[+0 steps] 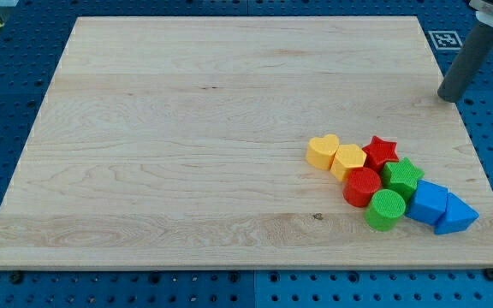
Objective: Separate the yellow blocks from the group of blocks
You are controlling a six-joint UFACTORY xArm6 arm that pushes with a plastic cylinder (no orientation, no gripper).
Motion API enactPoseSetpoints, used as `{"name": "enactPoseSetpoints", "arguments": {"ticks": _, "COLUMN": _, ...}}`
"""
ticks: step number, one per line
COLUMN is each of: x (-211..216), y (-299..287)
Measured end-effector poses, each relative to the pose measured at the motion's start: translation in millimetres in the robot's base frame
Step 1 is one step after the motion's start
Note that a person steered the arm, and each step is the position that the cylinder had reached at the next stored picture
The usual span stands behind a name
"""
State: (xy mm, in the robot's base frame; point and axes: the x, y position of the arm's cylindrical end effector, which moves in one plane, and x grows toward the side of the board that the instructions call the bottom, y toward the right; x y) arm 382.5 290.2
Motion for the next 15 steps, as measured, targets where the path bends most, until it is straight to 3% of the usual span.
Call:
{"name": "enactPoseSetpoints", "arguments": {"ticks": 3, "x": 21, "y": 0}}
{"name": "enactPoseSetpoints", "arguments": {"ticks": 7, "x": 235, "y": -1}}
{"name": "enactPoseSetpoints", "arguments": {"ticks": 8, "x": 236, "y": -9}}
{"name": "enactPoseSetpoints", "arguments": {"ticks": 10, "x": 235, "y": -143}}
{"name": "enactPoseSetpoints", "arguments": {"ticks": 11, "x": 232, "y": -143}}
{"name": "enactPoseSetpoints", "arguments": {"ticks": 15, "x": 150, "y": -145}}
